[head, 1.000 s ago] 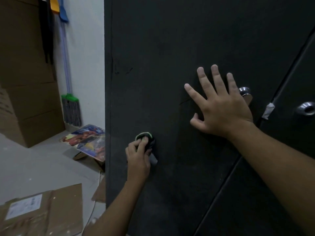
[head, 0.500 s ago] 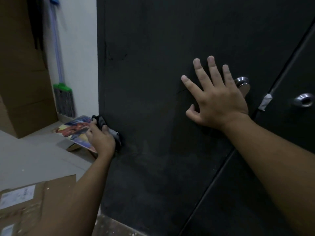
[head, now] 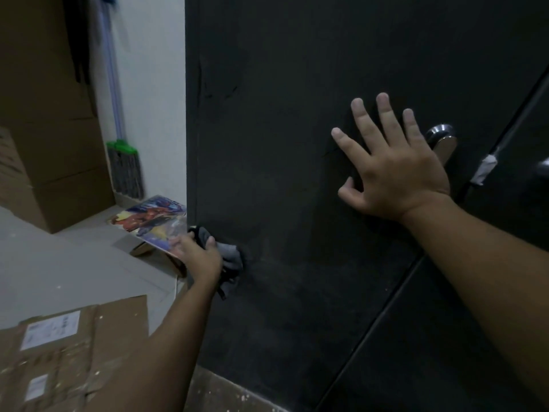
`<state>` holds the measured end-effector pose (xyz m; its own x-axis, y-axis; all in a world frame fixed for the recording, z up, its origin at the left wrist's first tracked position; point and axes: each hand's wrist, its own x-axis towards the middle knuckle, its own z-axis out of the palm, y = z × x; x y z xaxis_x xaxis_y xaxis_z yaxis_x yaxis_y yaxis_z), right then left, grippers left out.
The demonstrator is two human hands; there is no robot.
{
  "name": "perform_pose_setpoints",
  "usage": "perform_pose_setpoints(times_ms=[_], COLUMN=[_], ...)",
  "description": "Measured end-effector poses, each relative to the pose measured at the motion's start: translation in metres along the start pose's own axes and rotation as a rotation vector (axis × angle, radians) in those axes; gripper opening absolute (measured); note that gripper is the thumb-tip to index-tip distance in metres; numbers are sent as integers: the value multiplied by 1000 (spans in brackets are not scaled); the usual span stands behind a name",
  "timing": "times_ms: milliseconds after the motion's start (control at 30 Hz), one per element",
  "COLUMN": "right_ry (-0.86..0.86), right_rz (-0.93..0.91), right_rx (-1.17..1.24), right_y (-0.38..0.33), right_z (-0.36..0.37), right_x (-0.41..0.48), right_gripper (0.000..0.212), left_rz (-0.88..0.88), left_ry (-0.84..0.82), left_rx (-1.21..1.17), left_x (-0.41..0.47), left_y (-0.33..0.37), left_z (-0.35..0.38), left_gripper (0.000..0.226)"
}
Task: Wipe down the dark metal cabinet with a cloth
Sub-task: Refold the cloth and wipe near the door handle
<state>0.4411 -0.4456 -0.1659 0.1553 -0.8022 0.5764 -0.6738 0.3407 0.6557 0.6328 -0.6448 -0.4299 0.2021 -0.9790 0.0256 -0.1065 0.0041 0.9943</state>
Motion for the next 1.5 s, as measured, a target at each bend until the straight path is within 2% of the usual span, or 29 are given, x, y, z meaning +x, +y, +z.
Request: perform_pose_setpoints(times_ms=[100,233,500,667,767,933,1033,1100,1233,1300,1333,1367,1400,1433,1500], right_ry=[19,15,-4,-3,6,-17,-16,-22,-33,-33,-32,-31,-32,-35,-44], right_rz=[1,5,-2,-1,6,2,10,14,12,18,19,20,19,16,10], right_rx=[5,5,2,-7,-2,-8,-24,-31,-41,-34,-29,-26,-22,-15,25], right_y=[-1,-2,-4,-7,-8,-9,-11,-12,-15,-16,-16,-17,-17,-17,-17], right_z=[2,4,2,3,4,3,2,2,3,4,3,3,3,2,-1], right_x=[1,-1,-2,-2,-3,-3,-3,-4,-5,-5,-6,-7,-7,-8,-7], right_gripper=[74,75,76,75,76,76,76,76,77,77,76,76,75,74,70], left_rz=[31,69,402,709,691,464,431,474,652,691,653,610,655,784,1001], left_ry=[92,105,-111,-223,-195,-70,-45,-51,-180,-276,-329,-399,-445,-467,-512], left_rx=[-75,-133,-123,-97,-161,-188,-218,-222,-181,-93,-59,-46,-28,45,111], left_x=[1,-40,-144,-166,-153,-146,-162,-172,-200,-214,-218,-224,-229,-235,-244], left_y=[6,17,4,-16,-29,-29,-18,-11,1,5,8,10,9,7,0], left_z=[7,20,66,76,75,80,86,90,103,112,118,118,118,118,114], left_gripper=[41,50,56,49,45,45,48,50,62,50,37,38,41,48,78])
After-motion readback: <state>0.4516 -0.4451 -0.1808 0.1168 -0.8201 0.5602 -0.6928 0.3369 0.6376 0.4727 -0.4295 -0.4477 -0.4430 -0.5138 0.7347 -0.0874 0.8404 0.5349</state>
